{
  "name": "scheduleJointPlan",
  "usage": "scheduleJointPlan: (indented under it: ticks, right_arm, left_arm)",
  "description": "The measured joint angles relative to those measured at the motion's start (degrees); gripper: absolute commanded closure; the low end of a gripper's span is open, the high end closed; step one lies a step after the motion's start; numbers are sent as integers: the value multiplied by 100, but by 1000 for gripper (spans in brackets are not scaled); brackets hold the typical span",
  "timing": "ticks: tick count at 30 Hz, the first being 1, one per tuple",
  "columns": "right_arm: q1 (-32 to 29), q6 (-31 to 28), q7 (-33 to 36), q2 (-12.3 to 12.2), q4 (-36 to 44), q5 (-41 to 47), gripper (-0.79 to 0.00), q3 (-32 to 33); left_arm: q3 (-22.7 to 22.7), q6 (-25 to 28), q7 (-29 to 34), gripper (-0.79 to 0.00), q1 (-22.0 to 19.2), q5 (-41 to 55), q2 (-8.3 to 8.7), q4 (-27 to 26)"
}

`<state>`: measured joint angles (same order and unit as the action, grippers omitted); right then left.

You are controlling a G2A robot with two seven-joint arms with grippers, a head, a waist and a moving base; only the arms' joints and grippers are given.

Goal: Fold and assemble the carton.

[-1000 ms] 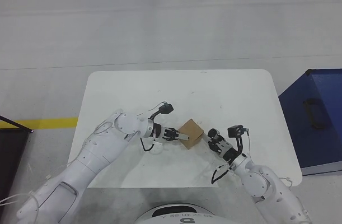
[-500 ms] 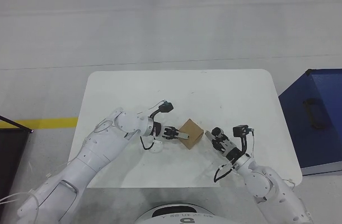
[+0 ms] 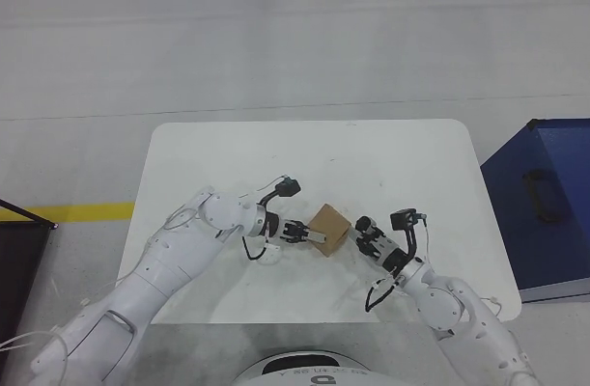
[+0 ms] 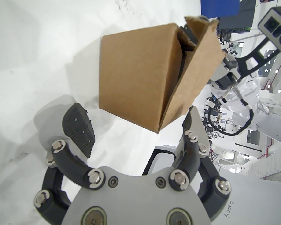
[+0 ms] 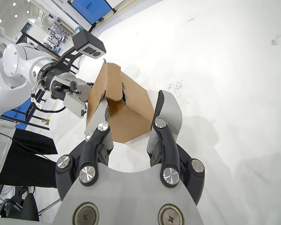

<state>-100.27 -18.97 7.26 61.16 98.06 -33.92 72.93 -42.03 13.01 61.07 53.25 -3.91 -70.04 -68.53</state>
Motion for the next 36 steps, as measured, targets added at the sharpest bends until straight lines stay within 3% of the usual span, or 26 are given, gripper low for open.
scheduleJointPlan:
  ticks: [3,7,9,14,17,21,36]
  right_arm:
    - [84,22,-59,21,-92,34,-551,-41]
    - [44,36,-72,24,-71,-15,-613,-21]
    - [-31,87,-88,13,1,-106,-686,56]
    - [-299,515,-423,-27,364,-682,-745,418]
    - [-428,969,-722,-18,594,-1048,-748,513]
    - [-230,1373,-487,10,511,-1619,-767,334]
    - [385,950,49,72,240,-1834,-785,48]
  left_arm:
    - [3,-11,-8,-785,2,-2,-4,-3]
    - [-32,-8,-25,-785,2,0,3,-4]
    - [-56,-8,-29,-785,0,-4,9,-4]
    - [-77,-11,-28,-785,5,-22,16,-37]
    - [-70,-18,-22,-785,6,-38,14,-65]
    - [-61,-10,-14,-785,10,-82,14,-94]
    - [-267,-290,-427,-785,216,-930,155,-447]
